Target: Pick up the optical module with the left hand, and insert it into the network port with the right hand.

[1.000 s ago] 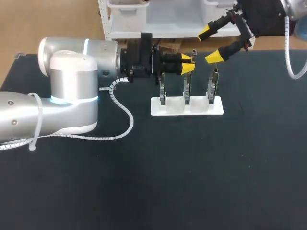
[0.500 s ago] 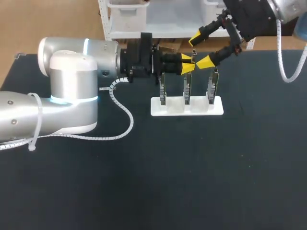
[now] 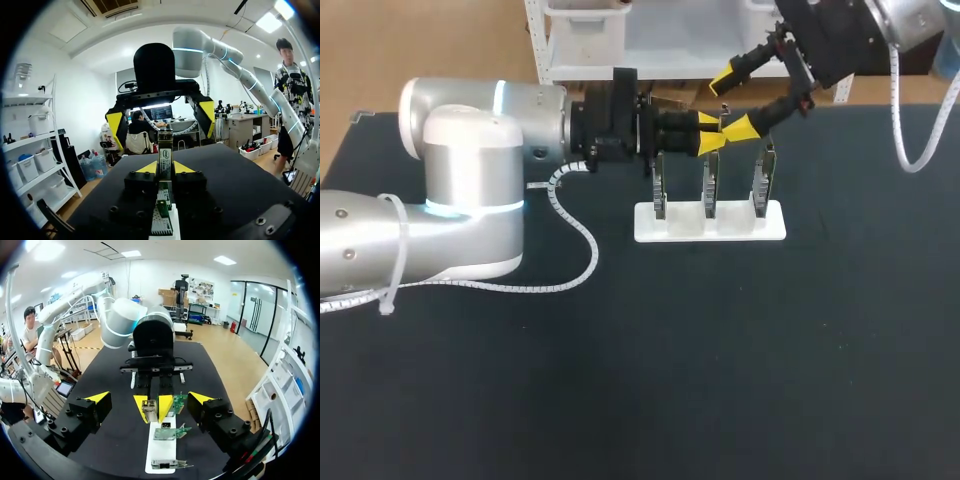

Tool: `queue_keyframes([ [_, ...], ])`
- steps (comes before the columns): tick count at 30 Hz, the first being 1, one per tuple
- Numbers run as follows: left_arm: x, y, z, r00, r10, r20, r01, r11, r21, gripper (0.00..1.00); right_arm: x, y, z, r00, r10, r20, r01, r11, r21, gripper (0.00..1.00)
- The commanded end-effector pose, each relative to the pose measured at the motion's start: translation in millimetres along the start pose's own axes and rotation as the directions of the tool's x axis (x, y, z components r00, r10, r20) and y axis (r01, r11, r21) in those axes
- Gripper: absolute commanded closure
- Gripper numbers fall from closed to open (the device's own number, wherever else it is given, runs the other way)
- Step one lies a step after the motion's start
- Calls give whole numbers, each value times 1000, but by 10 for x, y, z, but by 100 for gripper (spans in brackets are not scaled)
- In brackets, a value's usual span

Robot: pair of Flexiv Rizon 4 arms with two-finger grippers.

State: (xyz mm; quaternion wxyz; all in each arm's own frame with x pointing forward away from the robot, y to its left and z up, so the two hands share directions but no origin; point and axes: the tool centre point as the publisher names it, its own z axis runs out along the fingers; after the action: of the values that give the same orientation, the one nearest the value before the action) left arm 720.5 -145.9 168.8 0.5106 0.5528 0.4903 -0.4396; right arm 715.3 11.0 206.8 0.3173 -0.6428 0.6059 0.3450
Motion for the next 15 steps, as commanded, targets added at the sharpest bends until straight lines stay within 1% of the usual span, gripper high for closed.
queue_keyframes([
  [1, 8, -26, 0, 1000, 4, 3, -4, 1000, -10, 100, 21, -33, -29, 1000, 8, 16, -8, 1000, -11, 0],
  [7, 8, -26, 0, 1000, 4, 3, -4, 1000, -10, 100, 61, -39, -14, 1000, 14, 10, -14, 1000, -14, 0],
  [15, 8, -26, 0, 1000, 4, 3, -4, 1000, -10, 100, 39, -42, -18, 1000, 9, 14, -8, 1000, -17, 0],
])
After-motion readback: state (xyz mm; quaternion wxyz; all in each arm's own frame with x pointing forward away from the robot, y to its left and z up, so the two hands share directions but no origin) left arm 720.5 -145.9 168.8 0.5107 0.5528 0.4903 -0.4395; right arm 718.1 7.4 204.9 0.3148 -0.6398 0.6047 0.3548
